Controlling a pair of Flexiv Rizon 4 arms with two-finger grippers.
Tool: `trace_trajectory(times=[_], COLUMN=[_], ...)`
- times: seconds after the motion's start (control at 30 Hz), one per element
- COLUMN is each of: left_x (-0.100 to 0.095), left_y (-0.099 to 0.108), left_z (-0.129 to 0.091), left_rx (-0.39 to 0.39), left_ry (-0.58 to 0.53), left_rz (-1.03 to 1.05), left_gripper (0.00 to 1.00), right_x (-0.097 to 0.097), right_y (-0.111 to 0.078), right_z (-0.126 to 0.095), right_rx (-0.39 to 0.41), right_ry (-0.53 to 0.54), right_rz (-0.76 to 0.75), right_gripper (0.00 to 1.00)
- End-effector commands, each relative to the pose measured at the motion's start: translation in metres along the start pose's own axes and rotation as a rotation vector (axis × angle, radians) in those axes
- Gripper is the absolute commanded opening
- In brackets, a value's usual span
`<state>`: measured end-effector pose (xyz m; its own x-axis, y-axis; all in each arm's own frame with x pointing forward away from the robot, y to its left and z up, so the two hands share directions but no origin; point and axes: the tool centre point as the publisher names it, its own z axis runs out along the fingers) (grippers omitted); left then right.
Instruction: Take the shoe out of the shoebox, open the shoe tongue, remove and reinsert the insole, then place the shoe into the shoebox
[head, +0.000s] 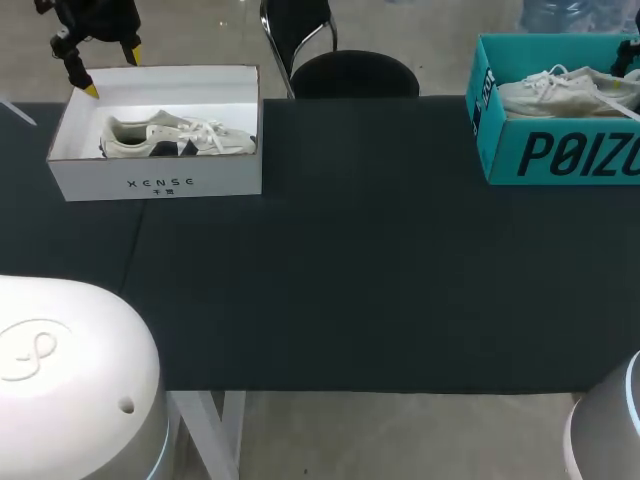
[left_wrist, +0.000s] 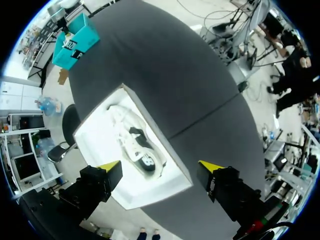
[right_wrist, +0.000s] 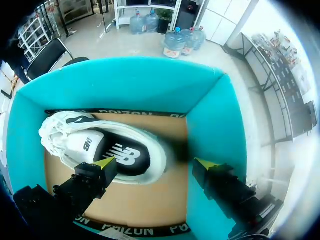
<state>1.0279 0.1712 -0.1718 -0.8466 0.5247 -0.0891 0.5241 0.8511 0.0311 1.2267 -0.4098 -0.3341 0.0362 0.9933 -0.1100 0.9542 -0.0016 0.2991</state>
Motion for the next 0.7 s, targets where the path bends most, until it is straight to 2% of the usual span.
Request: trace_trajectory(times=[0.03,0.2,0.7], left_x=[0.001,0.001,0.001], left_y=[0.0,0.0,0.0], left_z=[0.0,0.0,0.0], left_rx=[-0.002,-0.002,-0.002], left_ry=[0.0,0.0,0.0], left_rz=[0.0,0.0,0.0], left_gripper=[1.0,1.0,1.0], right_x=[-0.007,-0.006,-0.006], right_y=[0.038,0.044,0.044], right_z=[0.011,0.014,0.023], right_rx=[0.48,0.487,0.522], right_ry=[0.006,0.002,-0.016], right_rz=[-0.006,-0.017,-0.033], right_gripper=[1.0,1.0,1.0])
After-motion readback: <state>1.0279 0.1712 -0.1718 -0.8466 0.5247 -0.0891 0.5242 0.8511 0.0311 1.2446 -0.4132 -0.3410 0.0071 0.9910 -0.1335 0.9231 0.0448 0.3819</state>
